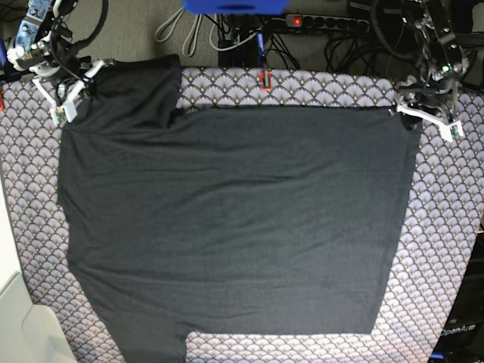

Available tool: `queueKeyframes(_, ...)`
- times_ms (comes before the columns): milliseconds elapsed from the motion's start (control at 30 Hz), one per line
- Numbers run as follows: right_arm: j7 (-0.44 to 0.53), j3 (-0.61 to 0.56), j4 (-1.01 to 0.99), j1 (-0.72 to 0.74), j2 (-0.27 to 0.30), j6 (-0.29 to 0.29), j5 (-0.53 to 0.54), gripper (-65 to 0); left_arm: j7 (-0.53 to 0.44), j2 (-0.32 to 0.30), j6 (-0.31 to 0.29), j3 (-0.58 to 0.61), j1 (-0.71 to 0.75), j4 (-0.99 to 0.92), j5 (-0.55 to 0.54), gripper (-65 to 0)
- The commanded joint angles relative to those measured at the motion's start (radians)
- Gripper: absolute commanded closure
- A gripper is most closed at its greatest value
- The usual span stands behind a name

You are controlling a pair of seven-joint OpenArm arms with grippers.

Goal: Fold the T-shirt properly
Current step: 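Move the left gripper to the other shoulder corner and grasp it, then lift both shoulder corners and pull them across toward the hem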

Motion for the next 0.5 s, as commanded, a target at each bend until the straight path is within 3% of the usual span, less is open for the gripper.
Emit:
queueKeyframes(0,0.011,0.004,0.013,-0.001,0.011,0.014,0.007,0.0,0.060,-0.001,0.002,-0.001,0.008,-0.004,0.002,-32.5)
queueKeyframes(233,0.011,0.005,0.013,-0.001,0.022,0.014,0.007,0.0,0.062,-0.006,0.002,0.000,0.008,-0.006,0.002,-29.7)
queueKeyframes(433,0.011,0.005,0.014,-0.002,0.024,0.014,0.007,0.0,0.062,-0.003,0.002,0.000,0.010,-0.006,0.002,0.0)
queueKeyframes(467,0.011,0.005,0.016,-0.002,0.024,0.014,0.007,0.0,0.062,-0.003,0.002,0.000,0.010,-0.006,0.002,0.0)
